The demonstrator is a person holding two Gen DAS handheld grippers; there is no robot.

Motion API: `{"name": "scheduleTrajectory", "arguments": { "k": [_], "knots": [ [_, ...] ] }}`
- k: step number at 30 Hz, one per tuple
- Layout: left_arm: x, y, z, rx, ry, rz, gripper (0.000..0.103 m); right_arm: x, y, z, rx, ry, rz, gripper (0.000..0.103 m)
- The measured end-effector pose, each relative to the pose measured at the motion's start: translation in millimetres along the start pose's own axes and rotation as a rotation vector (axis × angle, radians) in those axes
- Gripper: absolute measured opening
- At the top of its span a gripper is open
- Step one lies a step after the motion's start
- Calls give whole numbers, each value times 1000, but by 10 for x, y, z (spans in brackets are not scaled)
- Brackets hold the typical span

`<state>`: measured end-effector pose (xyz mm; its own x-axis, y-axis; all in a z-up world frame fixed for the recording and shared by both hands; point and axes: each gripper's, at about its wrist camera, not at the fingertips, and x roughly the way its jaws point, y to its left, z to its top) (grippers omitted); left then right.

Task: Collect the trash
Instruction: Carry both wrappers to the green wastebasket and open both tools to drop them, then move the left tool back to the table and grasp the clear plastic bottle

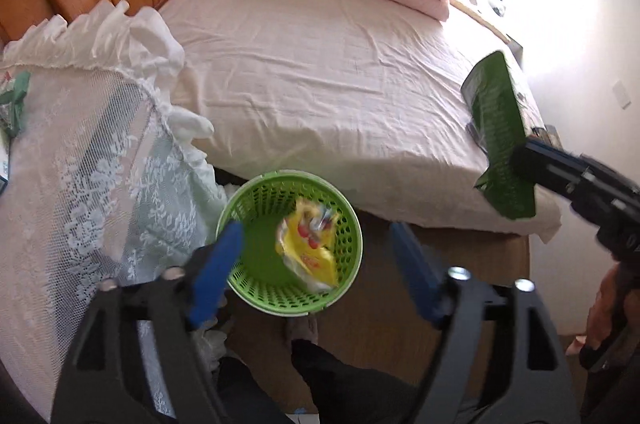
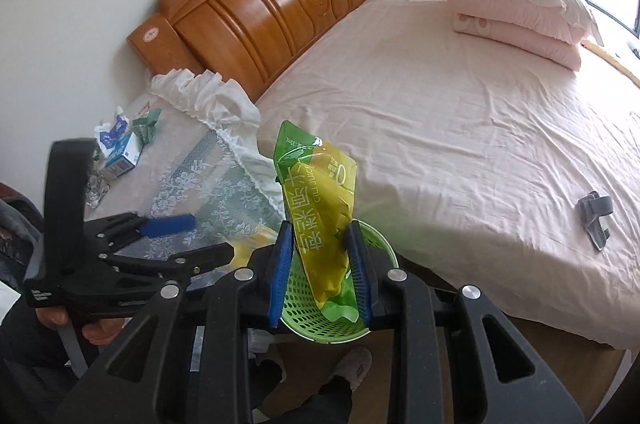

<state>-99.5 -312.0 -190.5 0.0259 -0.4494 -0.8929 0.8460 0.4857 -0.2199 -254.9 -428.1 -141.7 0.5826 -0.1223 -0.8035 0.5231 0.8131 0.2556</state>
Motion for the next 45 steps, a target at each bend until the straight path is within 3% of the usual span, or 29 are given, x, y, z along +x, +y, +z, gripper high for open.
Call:
{"name": "scheduleTrajectory", "arguments": {
  "k": [5,10,13,14,15,18,24,31,45],
  "knots": [
    [-135,0,26,-23,-15,27,93,133,14,-6,-26,21,4,29],
    [-387,158,17,-59,-70,39,93,408,115,-34,-52,64,5,30],
    [-541,282,-6,-70,-104,110,93,604,195,-80,-60,95,4,30],
    [-598,332,-22,-82,-113,132,93,677,223,-100,-57,107,2,35],
    [-669,408,-45,-105,-123,154,93,740,251,-117,-52,117,2,50],
    [-869,616,-118,-169,-152,182,93,796,351,-118,-37,110,-17,80],
    [-1306,999,-333,-239,-211,267,93,563,678,96,-67,49,-60,100],
    [-1818,1527,-702,-338,-276,361,95,159,1317,430,-144,-65,-4,101],
    [-2239,2409,-1319,-543,-317,512,95,401,2372,388,-306,7,132,101]
  ]
}}
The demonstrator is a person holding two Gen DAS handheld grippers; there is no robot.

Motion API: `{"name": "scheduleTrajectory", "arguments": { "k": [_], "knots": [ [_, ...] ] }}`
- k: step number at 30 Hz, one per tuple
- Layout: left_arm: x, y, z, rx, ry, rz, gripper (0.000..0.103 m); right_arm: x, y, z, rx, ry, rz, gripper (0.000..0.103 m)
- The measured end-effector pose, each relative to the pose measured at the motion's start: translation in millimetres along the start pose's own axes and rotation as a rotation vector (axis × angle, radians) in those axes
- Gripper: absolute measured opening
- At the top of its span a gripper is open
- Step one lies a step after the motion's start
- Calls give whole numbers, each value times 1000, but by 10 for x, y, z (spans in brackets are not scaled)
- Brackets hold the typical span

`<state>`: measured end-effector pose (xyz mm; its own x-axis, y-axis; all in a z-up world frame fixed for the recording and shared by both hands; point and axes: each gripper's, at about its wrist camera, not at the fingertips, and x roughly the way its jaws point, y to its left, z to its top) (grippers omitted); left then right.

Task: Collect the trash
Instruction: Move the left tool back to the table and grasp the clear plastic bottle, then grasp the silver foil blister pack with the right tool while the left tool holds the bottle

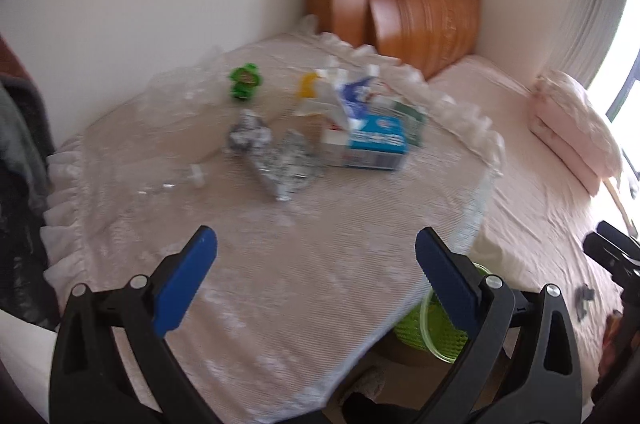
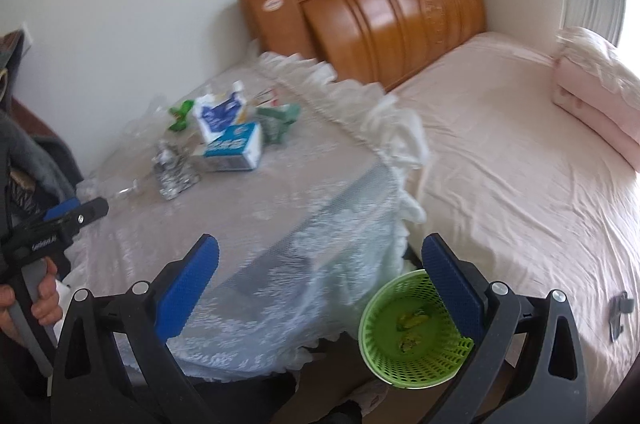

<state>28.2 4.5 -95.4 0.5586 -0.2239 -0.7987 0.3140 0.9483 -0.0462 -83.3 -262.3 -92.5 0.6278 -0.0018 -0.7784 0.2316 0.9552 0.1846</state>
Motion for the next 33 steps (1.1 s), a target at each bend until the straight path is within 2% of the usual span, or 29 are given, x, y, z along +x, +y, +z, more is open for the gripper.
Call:
{"name": "scheduleTrajectory", "arguments": {
  "k": [2,5,9,15,18,21,25,26,28,29,31,33],
  "knots": [
    [18,147,14,33,-14,56,95,66,132,19,-17,13,17,101],
    [139,382,94,153,-20,125,95,181,323,29,-32,33,39,101],
    [372,662,227,279,6,139,95,360,556,7,-30,68,66,101],
    [894,928,399,549,122,120,95,561,862,-56,-33,108,94,101],
    [1125,1003,489,638,217,51,95,634,951,-94,-18,116,105,101],
    [1328,1029,505,741,294,22,95,681,970,-135,7,123,115,101],
    [1527,1030,440,862,361,41,95,741,951,-206,44,134,120,101],
    [1562,1031,431,876,367,49,93,753,950,-218,50,136,120,101],
    [1629,1039,426,874,382,45,83,787,926,-243,67,144,123,101],
    [1656,1044,425,865,388,44,74,799,920,-250,73,148,126,101],
    [1701,1063,403,846,394,51,66,817,913,-253,77,151,126,101],
    [1710,1078,371,841,383,58,64,818,921,-243,69,149,127,101]
  ]
}}
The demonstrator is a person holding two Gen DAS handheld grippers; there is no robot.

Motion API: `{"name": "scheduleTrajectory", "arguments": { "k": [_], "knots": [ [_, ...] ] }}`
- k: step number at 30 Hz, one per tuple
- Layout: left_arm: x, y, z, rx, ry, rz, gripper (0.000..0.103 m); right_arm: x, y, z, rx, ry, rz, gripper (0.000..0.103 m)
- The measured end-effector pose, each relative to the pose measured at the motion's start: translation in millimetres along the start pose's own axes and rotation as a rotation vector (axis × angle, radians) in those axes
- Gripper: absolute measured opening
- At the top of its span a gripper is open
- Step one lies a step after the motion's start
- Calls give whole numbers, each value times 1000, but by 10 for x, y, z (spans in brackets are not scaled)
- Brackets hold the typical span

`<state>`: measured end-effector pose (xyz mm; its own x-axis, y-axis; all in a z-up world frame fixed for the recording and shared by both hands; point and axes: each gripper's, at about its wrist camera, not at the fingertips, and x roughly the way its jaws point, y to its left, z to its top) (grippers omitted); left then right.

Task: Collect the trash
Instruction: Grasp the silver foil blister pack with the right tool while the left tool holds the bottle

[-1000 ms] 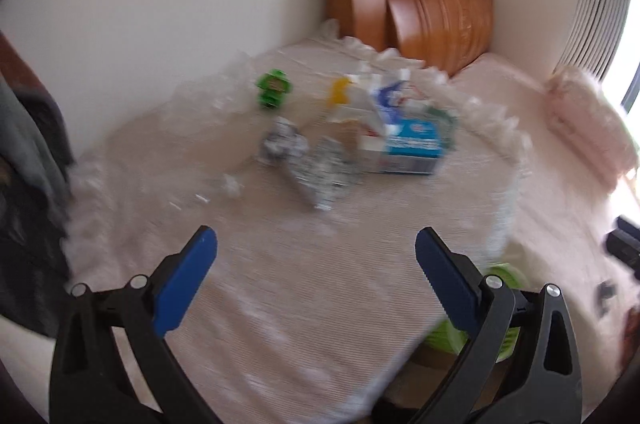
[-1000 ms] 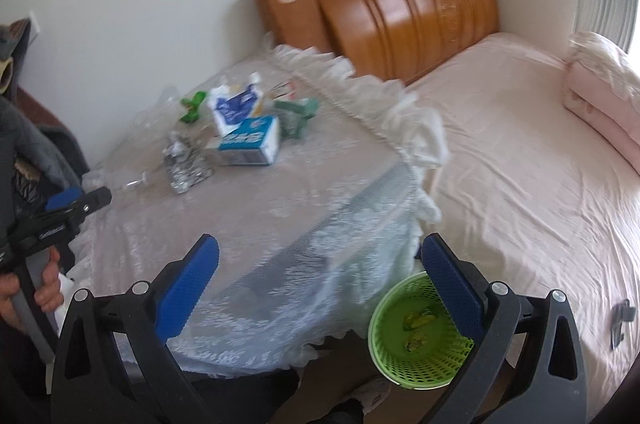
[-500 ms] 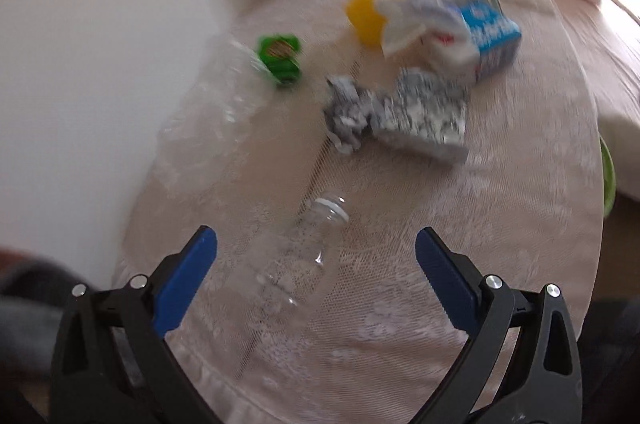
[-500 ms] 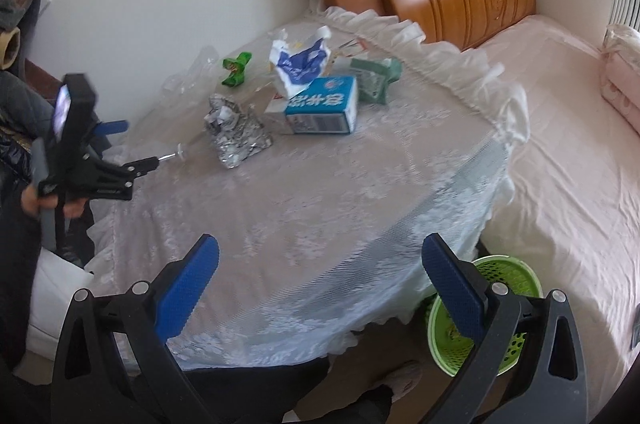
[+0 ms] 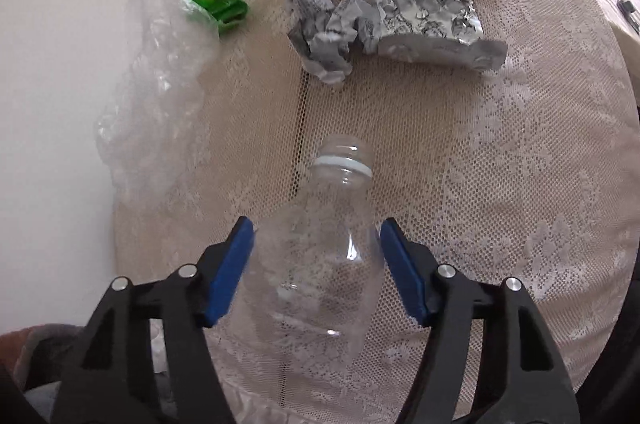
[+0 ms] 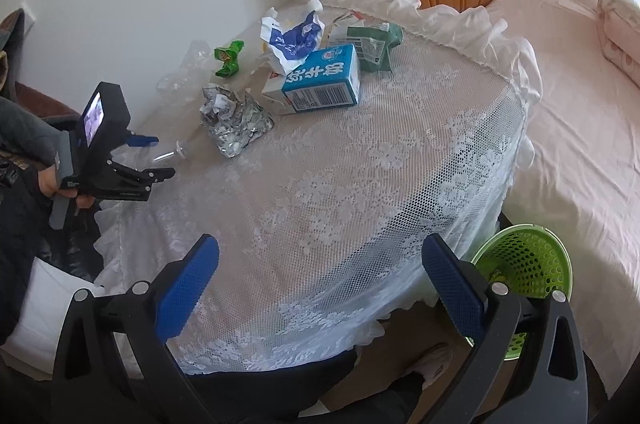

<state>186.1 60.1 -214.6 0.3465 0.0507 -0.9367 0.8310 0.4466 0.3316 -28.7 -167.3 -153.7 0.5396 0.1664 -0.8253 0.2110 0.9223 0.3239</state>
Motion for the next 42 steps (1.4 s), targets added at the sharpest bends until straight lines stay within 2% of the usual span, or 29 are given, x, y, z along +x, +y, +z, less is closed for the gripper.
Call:
{"name": "scheduleTrajectory", "arguments": {
  "k": [2,5,8,10,12,16,23,27,34,38,40,42],
  "knots": [
    [4,15,-39,-27,0,5,63,10,21,16,-8,-1,7,101],
    [8,70,-116,-140,-1,-1,63,77,84,69,-29,7,21,101],
    [-35,150,-209,-330,-31,2,63,201,202,151,-73,20,33,101],
    [-72,222,-337,-505,-64,-14,63,328,320,228,-109,32,44,101],
    [-134,244,-468,-654,-80,2,63,484,468,304,-154,46,53,101],
    [-303,187,-660,-826,-106,2,63,771,786,445,-252,61,67,101],
    [-525,2,-919,-927,-171,5,63,1245,1360,767,-465,57,33,101],
    [-637,-33,-1066,-967,-204,-6,63,1495,1538,911,-554,49,2,101],
    [-623,-46,-1155,-957,-224,-39,63,1887,1631,991,-669,116,-38,101],
    [-589,-30,-1175,-957,-228,-62,63,2045,1558,1028,-664,148,-79,100],
    [-589,-36,-1173,-945,-231,-56,63,2073,1523,1044,-648,158,-83,96],
    [-589,-35,-1169,-942,-231,-50,63,2071,1503,1056,-643,153,-105,84]
  ]
}}
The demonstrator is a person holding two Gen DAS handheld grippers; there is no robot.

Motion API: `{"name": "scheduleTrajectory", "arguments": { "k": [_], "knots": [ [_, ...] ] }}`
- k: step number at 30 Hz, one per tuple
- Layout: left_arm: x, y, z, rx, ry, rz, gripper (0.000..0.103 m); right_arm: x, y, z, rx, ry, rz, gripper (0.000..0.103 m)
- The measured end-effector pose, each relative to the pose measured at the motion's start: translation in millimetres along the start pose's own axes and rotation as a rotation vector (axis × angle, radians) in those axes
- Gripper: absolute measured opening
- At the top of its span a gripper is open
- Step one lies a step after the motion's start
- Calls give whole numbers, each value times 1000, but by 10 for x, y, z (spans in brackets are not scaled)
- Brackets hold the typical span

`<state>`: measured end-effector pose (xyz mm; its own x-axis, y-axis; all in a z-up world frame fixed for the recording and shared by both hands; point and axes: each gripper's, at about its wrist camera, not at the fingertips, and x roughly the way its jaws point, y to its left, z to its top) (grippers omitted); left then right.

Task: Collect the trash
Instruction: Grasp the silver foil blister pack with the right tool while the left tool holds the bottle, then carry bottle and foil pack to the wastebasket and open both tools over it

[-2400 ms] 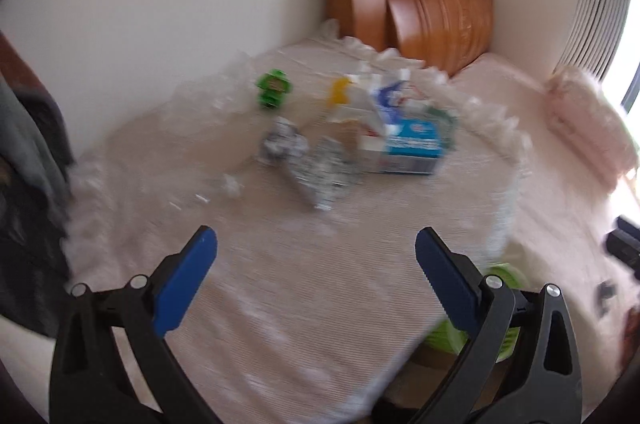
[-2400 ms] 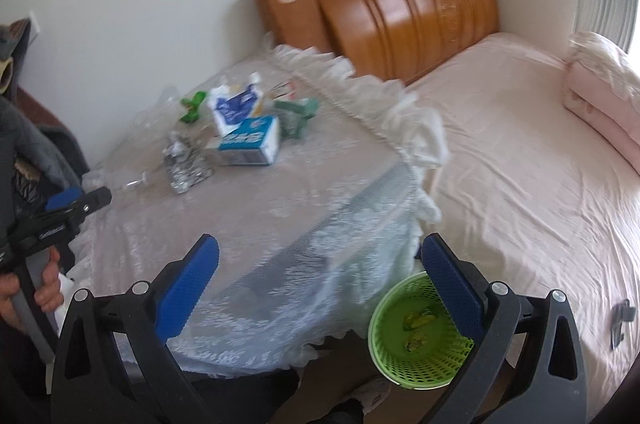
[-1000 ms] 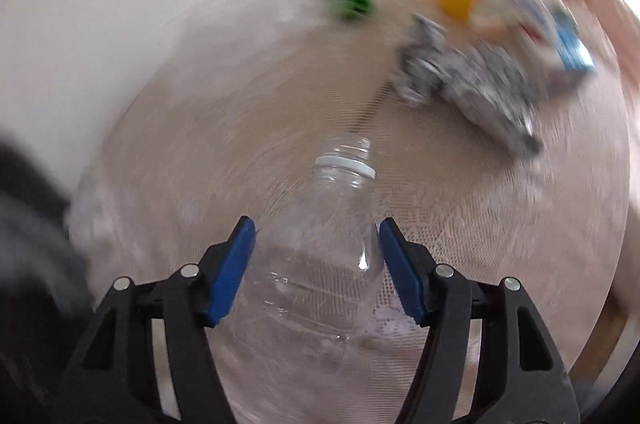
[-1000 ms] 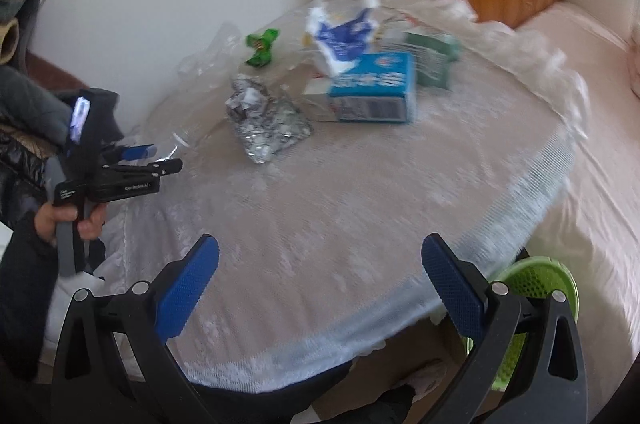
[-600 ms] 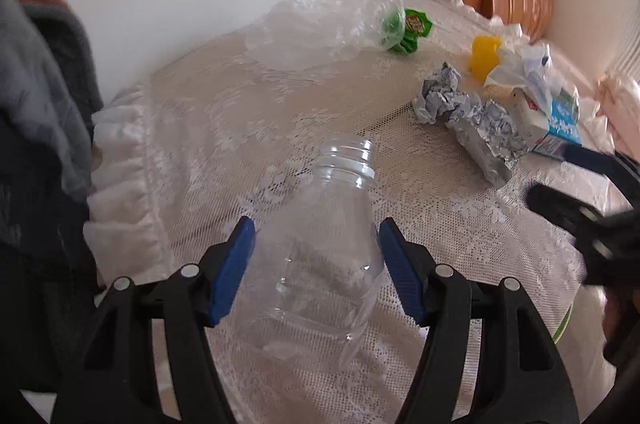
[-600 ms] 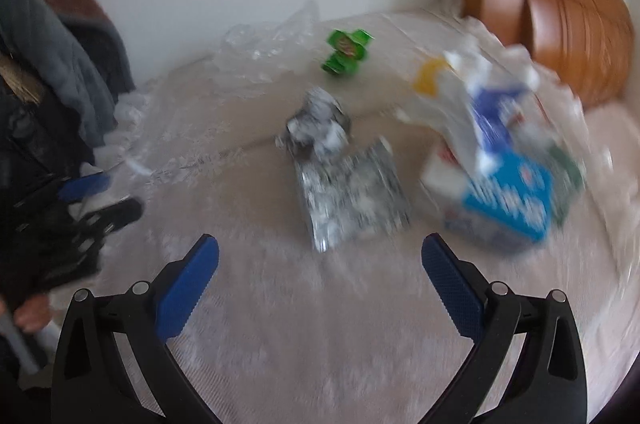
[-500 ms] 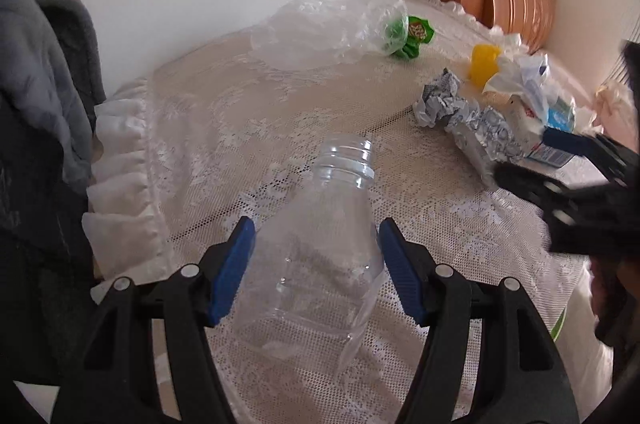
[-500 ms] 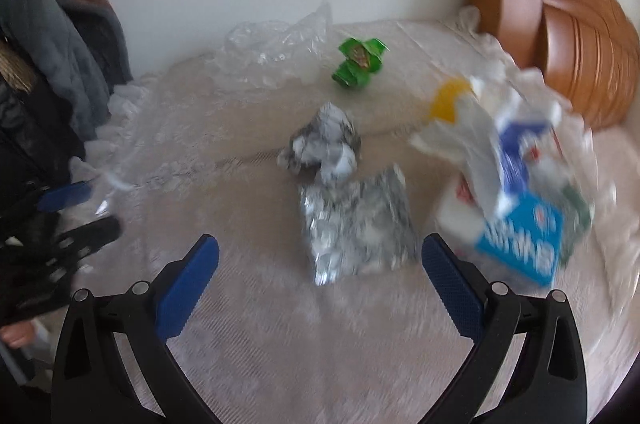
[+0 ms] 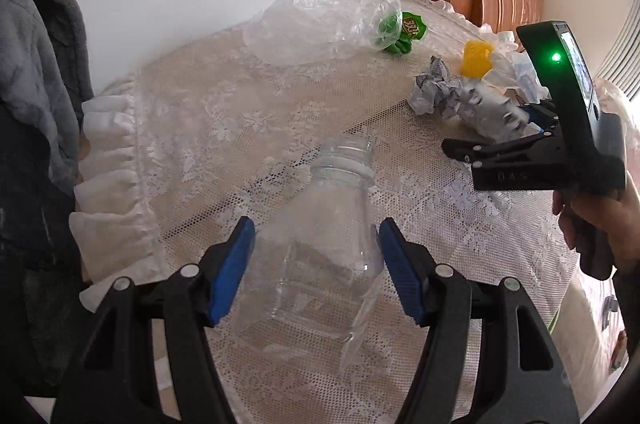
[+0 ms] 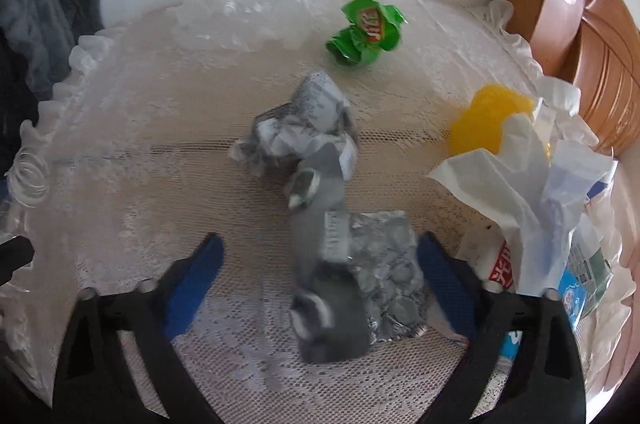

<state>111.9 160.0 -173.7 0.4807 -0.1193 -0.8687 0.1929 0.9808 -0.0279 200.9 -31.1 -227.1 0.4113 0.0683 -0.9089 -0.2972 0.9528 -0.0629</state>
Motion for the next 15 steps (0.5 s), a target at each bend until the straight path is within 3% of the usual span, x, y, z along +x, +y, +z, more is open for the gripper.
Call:
{"name": "scheduleTrajectory", "arguments": {
  "k": [1,3,9,12,15],
  "knots": [
    [0,2,3,1,-1,-2,63,-7,-15,4,6,-2,-2,81],
    [5,1,13,-1,0,-6,63,-24,-56,-7,34,3,15,60],
    [4,-68,18,13,1,-8,63,-82,-211,-75,121,-8,59,20],
    [-24,-120,14,22,-4,-8,63,-161,-261,-94,154,-33,83,14],
    [-74,-177,19,34,-12,-10,63,-258,-333,-138,233,-52,179,11]
  ]
}}
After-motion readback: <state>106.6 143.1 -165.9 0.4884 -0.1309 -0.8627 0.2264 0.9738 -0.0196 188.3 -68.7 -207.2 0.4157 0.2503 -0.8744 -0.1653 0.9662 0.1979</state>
